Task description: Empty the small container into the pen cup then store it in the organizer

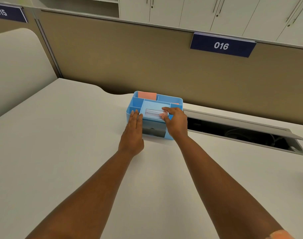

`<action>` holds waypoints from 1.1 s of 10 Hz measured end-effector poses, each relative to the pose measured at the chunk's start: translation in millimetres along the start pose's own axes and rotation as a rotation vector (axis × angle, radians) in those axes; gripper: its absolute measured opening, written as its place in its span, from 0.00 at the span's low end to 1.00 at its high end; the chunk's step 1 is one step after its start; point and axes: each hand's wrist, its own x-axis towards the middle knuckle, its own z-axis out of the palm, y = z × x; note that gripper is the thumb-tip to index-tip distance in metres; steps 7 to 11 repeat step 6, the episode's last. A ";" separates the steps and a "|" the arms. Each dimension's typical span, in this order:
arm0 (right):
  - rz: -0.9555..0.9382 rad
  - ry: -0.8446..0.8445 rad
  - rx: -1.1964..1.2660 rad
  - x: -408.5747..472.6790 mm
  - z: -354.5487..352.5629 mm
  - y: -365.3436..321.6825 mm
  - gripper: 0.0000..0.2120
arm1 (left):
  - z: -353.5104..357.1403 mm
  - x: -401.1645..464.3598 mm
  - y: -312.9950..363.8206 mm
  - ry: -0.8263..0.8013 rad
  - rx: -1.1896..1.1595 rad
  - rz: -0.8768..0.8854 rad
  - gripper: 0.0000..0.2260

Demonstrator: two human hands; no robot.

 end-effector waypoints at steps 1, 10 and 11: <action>0.028 -0.017 0.048 -1.7 -1.7 -0.7 0.18 | 0.0 -0.4 -0.3 -0.002 -0.004 0.002 0.34; -0.078 0.024 -0.213 -12.8 -45.0 -7.0 0.20 | -34.2 4.7 11.7 0.052 0.103 0.011 0.33; -0.078 0.024 -0.213 -12.8 -45.0 -7.0 0.20 | -34.2 4.7 11.7 0.052 0.103 0.011 0.33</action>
